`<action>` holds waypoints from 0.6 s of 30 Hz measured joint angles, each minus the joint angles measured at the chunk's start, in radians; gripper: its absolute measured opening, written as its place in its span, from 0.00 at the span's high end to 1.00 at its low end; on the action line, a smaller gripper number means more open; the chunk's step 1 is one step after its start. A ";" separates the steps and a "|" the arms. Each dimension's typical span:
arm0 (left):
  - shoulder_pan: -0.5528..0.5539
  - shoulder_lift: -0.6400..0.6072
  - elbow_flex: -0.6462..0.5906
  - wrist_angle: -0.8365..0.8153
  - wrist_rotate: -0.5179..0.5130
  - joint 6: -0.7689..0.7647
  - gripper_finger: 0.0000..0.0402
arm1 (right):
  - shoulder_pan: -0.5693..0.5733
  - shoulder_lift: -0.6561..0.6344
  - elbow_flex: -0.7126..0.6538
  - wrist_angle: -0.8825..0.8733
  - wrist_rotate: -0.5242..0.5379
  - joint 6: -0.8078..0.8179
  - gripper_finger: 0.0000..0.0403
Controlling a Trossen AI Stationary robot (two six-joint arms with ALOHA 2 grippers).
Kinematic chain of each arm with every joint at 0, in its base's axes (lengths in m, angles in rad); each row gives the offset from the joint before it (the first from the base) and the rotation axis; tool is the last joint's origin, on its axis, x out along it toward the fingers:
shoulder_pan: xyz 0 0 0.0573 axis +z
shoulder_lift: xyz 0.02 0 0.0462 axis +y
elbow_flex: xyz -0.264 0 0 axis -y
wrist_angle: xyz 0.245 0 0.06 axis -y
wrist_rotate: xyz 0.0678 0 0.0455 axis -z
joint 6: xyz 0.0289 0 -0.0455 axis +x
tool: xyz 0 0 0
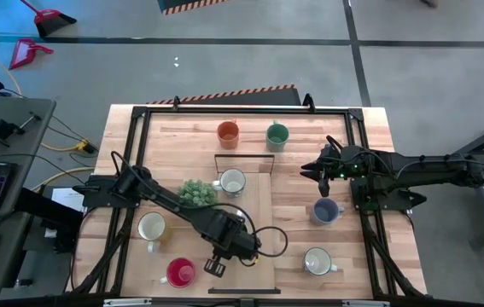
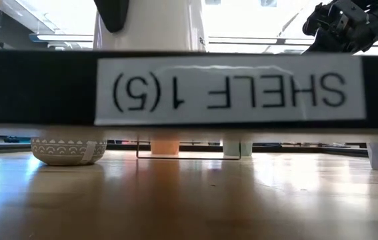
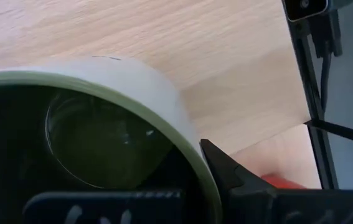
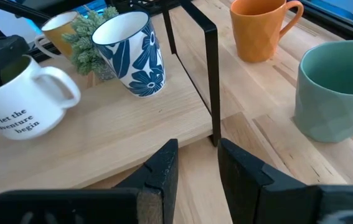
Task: Place coffee mugs
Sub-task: Put the dark green mug on the shelf
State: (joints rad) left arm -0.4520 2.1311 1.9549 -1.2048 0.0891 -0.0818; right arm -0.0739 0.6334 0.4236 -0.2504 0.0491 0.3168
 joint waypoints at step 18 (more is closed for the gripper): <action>-0.011 0.026 -0.001 -0.011 0.016 -0.053 0.99 | 0.000 0.000 0.000 0.000 0.000 0.000 0.77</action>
State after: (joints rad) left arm -0.4634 2.1571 1.9541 -1.2158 0.1052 -0.1344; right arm -0.0739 0.6334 0.4236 -0.2504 0.0486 0.3168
